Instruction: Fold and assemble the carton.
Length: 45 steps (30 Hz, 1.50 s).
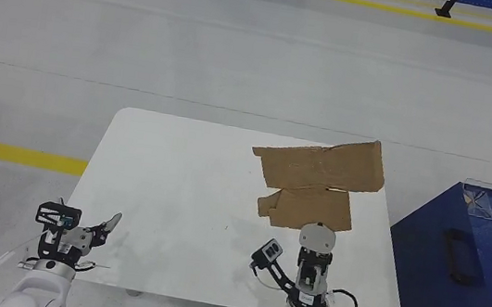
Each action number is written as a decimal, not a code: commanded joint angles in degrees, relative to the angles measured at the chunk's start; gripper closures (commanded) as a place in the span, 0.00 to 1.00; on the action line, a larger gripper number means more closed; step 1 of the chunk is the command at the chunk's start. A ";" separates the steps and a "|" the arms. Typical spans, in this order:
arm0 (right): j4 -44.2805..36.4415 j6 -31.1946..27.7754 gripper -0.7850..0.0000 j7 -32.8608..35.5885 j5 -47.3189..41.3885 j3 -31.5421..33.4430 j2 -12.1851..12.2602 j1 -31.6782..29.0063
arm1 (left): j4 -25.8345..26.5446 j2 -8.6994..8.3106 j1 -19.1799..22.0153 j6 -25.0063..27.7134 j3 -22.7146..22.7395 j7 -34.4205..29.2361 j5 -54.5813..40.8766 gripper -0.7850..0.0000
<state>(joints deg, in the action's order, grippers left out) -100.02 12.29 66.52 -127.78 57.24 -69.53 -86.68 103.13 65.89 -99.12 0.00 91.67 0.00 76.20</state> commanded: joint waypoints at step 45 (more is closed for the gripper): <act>14.84 -51.21 1.00 -1.39 97.13 11.91 1.28 2.94 | 2.59 -0.42 12.43 3.76 2.34 -52.51 -80.13 0.00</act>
<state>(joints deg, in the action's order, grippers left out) -85.32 -39.32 64.51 -30.26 69.31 -68.30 -83.80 107.11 65.58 -88.54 6.03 94.44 -47.02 2.81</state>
